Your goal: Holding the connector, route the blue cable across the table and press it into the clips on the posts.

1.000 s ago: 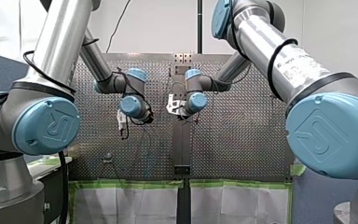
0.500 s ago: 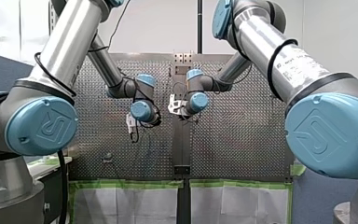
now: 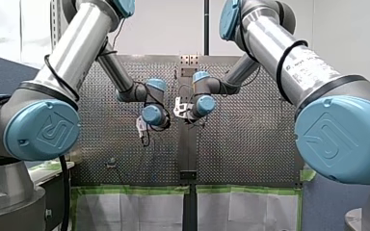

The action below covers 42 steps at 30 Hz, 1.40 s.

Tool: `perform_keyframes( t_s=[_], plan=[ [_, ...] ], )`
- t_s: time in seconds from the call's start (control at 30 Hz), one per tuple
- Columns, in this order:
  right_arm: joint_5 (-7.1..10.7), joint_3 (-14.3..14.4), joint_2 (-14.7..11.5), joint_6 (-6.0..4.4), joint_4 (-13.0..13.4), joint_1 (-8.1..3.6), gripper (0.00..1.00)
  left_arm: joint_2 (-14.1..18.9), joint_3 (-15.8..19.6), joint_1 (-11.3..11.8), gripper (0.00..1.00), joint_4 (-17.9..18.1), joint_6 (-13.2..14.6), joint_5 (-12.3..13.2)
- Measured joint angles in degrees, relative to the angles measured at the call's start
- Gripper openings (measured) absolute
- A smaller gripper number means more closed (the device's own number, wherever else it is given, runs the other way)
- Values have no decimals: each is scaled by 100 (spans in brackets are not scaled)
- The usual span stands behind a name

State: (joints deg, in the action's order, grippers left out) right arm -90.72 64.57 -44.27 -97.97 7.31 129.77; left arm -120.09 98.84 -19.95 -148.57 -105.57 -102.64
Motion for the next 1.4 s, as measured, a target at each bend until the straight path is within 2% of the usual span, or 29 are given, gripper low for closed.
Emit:
perform_keyframes(
  t_s=[0.27,0.3,0.33,0.37,0.4,0.43,0.5,0.53,0.57,0.6,0.63,0.67,0.73,0.77,1.1,1.4],
  plan=[
    [33,0,1,3,1,0,0,-347,-135,0,100,102,-87,-145],
    [39,0,1,3,0,0,0,-362,-136,-2,96,103,-86,-162],
    [44,0,1,3,0,0,0,-373,-137,-6,96,105,-84,-193],
    [51,0,1,4,0,0,0,-379,-137,-7,78,106,-83,-224],
    [54,0,1,4,-1,0,0,-382,-137,-8,67,106,-80,-260],
    [57,0,1,5,-1,0,0,-384,-137,-11,67,107,-76,-303],
    [59,0,1,7,-1,0,0,-384,-138,-17,35,112,-69,-351],
    [60,0,1,9,-1,0,0,-384,-139,-22,35,127,-66,-371],
    [60,0,1,10,0,0,0,-384,-139,-26,25,141,-64,-380],
    [61,0,1,11,1,0,0,-385,-139,-30,10,154,-63,-387],
    [62,0,1,11,3,0,0,-385,-139,-35,10,171,-62,-393],
    [62,0,1,10,4,0,0,-385,-139,-38,5,183,-61,-395],
    [61,0,1,8,6,0,0,-386,-139,-42,5,209,-61,-398],
    [61,0,1,7,7,0,0,-386,-139,-41,0,220,-62,-399],
    [70,-22,-37,24,-60,-12,0,-360,-139,-47,0,211,-68,-395],
    [78,-35,-444,0,-275,-19,0,-2,-139,-72,0,38,-69,-416]
  ],
)
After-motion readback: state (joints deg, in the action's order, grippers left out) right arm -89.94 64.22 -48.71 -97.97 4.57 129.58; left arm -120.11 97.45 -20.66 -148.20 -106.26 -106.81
